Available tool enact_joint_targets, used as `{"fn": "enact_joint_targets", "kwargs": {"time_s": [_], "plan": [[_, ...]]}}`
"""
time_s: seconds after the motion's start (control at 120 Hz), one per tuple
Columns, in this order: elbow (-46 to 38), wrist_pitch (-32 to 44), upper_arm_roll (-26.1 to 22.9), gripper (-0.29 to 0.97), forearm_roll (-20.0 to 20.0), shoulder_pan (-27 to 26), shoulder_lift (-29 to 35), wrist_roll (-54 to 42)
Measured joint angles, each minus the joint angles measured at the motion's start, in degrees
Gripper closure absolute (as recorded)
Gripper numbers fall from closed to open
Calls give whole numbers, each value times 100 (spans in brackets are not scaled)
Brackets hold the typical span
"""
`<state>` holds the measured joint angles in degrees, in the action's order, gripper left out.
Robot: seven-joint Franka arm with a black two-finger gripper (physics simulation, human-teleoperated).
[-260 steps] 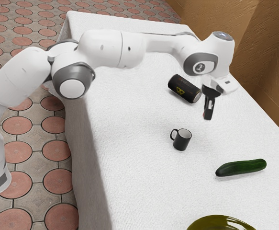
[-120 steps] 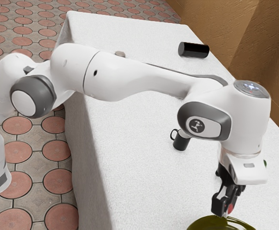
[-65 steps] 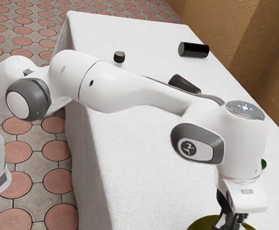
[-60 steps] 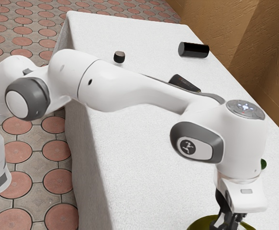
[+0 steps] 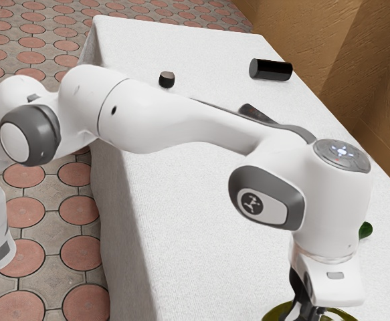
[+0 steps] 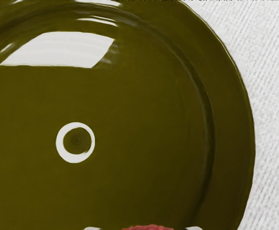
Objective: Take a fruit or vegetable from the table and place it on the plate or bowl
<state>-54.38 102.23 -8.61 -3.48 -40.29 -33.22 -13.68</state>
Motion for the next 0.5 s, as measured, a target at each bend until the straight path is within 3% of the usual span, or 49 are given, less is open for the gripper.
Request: {"fn": "enact_joint_targets", "kwargs": {"time_s": [0.5], "plan": [[-512, 1644, 18, 50, 42, 34, -592, 216]]}}
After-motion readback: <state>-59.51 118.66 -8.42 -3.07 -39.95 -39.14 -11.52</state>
